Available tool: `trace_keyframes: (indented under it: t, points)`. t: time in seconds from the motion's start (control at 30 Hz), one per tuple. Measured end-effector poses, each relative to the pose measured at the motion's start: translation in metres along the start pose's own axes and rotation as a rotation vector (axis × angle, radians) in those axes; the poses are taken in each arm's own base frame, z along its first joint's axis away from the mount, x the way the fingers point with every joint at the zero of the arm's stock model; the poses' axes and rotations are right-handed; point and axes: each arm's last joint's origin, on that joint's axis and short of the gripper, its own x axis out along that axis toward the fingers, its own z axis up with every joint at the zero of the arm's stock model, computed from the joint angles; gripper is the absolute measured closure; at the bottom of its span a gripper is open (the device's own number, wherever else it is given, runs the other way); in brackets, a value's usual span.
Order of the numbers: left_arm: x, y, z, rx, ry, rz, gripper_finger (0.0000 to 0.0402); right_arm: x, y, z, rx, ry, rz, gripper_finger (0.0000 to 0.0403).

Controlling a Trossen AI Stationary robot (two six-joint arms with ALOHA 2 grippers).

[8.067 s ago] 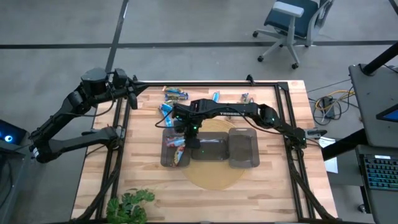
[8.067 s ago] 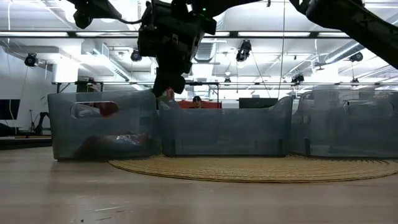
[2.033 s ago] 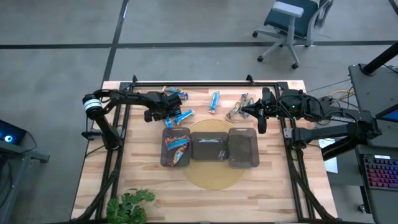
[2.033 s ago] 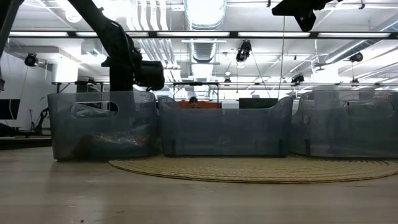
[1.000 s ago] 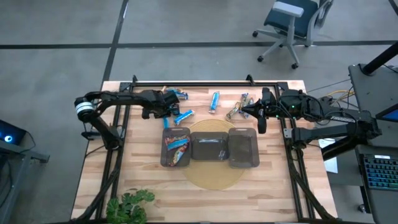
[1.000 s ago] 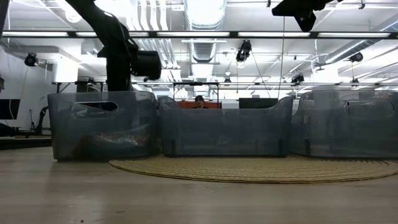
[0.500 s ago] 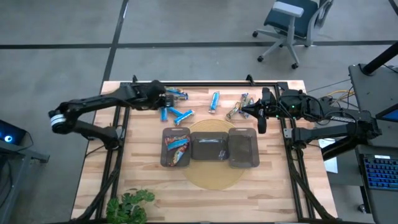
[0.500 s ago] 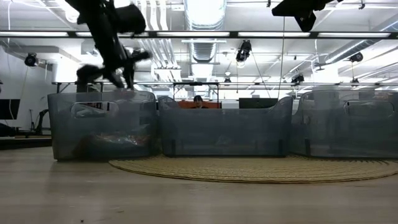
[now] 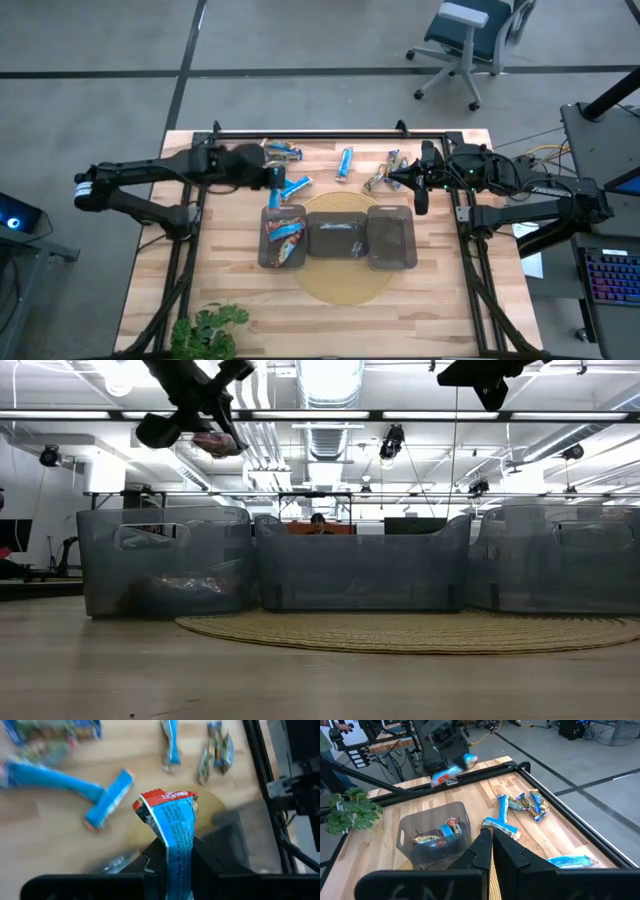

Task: Pick and place Granola Bars by type
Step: Put the red granola bar into the left black bin

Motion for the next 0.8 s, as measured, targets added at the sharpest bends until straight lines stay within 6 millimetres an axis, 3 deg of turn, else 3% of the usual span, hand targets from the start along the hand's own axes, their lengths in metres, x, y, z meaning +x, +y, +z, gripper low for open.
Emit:
trace_keyframes:
  t: [0.17, 0.43, 0.8]
  points:
    - [0.008, -0.009, -0.032, -0.078, 0.095, 0.003, 0.0360, 0.000, 0.000, 0.000, 0.001, 0.000, 0.000, 0.0394]
    - [0.023, -0.023, -0.075, -0.001, 0.206, 0.040, 0.0360, 0.000, 0.000, 0.000, 0.002, 0.000, -0.001, 0.0394]
    - [0.026, -0.025, -0.088, -0.001, 0.243, 0.053, 0.0360, 0.000, 0.000, 0.000, 0.012, 0.000, 0.000, 0.0394]
